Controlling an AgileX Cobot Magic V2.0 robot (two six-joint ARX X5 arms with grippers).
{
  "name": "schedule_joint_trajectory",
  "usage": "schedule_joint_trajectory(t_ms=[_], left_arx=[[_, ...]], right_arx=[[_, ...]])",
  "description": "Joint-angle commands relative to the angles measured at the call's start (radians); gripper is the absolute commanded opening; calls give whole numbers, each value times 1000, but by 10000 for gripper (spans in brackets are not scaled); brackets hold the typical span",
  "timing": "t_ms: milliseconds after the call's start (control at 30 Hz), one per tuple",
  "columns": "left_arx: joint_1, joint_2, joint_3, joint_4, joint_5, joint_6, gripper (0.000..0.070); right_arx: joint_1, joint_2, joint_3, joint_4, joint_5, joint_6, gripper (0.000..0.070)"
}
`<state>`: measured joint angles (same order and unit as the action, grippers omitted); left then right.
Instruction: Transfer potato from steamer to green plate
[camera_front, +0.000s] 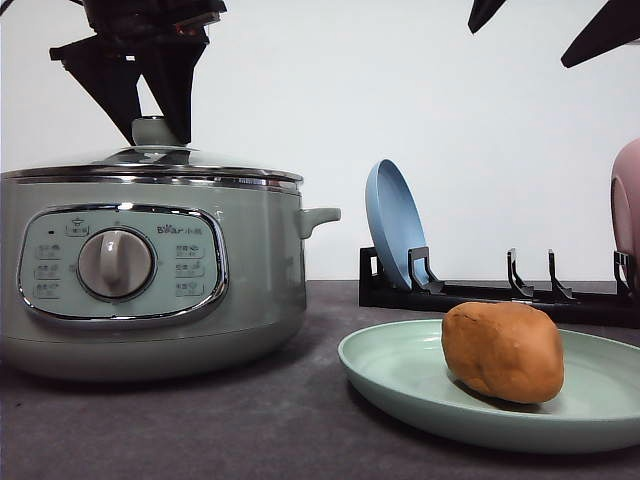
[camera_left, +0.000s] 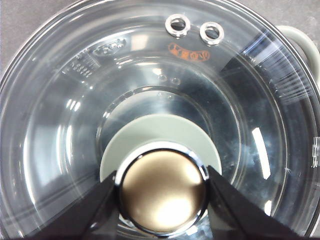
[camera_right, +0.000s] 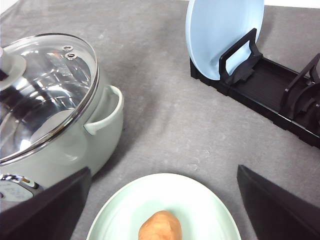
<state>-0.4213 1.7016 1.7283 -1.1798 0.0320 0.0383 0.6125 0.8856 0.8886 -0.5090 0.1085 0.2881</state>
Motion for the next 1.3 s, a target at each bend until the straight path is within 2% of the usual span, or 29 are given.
schedule_joint_trajectory(t_ms=[0, 267, 1267], left_arx=[[-5, 18, 27, -7, 1, 6, 1], [-5, 18, 27, -29, -33, 6, 1], [-5, -24, 27, -19, -41, 6, 1]], right_arx=[[5, 7, 17, 6, 5, -9, 593], [5, 7, 17, 6, 5, -9, 593], [5, 8, 17, -12, 4, -9, 593]])
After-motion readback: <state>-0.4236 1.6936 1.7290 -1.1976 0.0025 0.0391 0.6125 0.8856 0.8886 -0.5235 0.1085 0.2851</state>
